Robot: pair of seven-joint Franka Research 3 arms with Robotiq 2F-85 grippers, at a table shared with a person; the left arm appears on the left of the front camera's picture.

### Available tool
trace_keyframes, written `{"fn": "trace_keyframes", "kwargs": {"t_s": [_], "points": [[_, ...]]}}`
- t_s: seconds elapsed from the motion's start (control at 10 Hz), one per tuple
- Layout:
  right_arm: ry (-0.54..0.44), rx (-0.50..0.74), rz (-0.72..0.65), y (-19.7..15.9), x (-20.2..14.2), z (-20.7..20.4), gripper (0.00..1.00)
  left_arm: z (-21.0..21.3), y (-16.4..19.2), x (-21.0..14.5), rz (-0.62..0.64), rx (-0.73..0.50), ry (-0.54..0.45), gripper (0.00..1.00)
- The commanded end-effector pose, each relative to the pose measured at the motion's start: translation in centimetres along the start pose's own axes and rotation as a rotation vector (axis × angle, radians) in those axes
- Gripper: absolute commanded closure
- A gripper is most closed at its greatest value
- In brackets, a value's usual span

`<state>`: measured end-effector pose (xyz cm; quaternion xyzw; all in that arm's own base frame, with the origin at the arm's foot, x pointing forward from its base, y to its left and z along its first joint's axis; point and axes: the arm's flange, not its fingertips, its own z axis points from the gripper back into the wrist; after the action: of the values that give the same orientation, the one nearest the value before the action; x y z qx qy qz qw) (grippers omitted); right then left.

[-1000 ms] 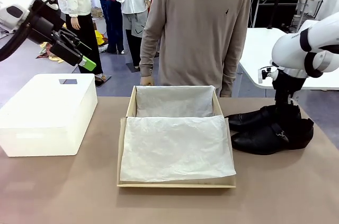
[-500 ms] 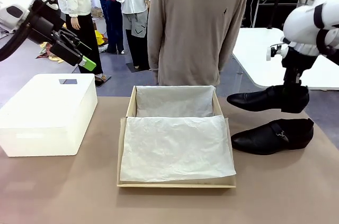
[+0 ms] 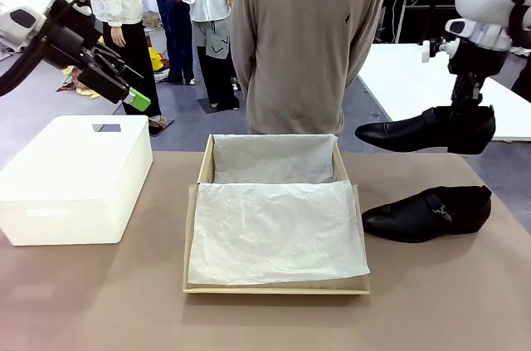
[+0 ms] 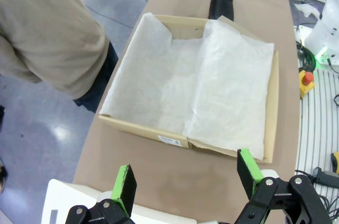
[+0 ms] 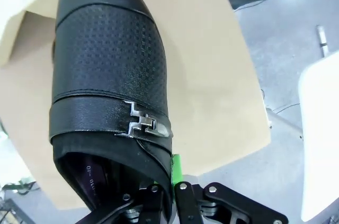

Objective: Pack the shoes into the box.
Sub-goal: Place one shoe of the Shoes into the Shoes Box.

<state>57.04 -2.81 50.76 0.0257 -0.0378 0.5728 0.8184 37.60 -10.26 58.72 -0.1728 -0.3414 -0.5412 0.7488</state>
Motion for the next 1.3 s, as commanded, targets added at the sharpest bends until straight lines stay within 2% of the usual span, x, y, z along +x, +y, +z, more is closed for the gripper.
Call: {"fn": "trace_keyframes", "kwargs": {"t_s": [0.0,0.5,1.2], "points": [[0.014,0.013,-0.035,1.9,2.5,2.5,1.0,0.1,0.1,-0.1,-0.012,-0.009,-0.014,0.0],[0.081,0.006,0.059,6.2,9.1,4.8,1.0,0.1,0.1,-0.1,-0.012,-0.009,-0.014,0.0],[0.048,0.02,0.087,6.9,9.4,4.0,1.0,0.1,0.1,-0.1,-0.012,-0.009,-0.014,0.0]]}}
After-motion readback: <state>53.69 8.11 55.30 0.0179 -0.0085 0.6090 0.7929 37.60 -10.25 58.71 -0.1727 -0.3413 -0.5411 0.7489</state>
